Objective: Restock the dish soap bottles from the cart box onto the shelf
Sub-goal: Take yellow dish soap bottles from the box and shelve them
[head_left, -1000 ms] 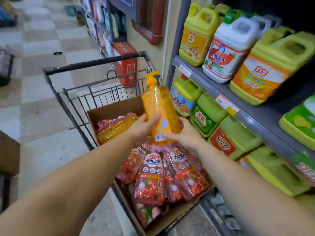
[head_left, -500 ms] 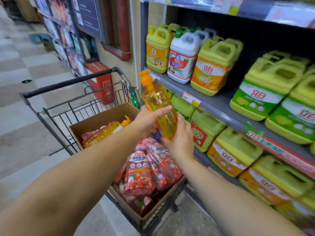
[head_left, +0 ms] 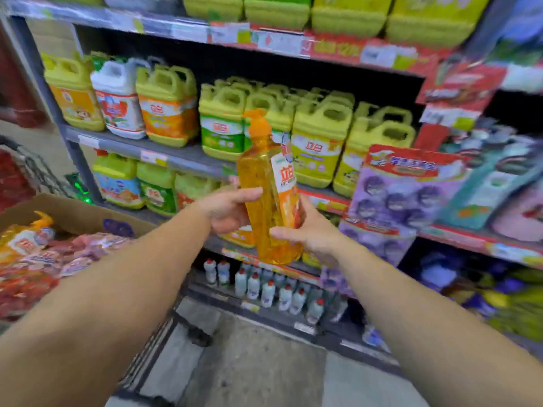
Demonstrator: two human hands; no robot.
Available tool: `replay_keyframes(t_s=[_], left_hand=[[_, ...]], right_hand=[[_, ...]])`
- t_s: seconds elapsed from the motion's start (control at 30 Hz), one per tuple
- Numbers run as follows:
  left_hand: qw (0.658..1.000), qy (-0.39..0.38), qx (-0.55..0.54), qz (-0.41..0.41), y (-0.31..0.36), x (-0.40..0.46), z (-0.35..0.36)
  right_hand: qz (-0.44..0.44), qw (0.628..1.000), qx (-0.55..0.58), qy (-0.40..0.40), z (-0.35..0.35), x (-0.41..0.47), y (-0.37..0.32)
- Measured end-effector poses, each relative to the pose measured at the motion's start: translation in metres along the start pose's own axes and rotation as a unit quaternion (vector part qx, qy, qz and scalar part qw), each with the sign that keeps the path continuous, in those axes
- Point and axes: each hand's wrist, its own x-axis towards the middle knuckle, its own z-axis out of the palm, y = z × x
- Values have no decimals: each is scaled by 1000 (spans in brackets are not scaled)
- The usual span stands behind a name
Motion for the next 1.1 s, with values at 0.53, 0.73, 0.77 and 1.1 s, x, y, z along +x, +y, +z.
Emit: replay_keyframes(t_s=[0.53, 0.73, 0.77, 1.1], left_hand=[[959, -244, 139, -26, -90, 276, 425], [923, -335, 187, 10, -99, 359, 577], [918, -348, 189, 18, -99, 369, 601], [894, -420, 157, 25, -142, 432, 784]], right_hand=[[-28, 818, -56, 572, -352, -238, 42], [1, 740, -91, 667, -468, -310, 23], [-10, 738, -87, 670, -483, -322, 21], [-6, 681, -108, 725, -605, -438, 30]])
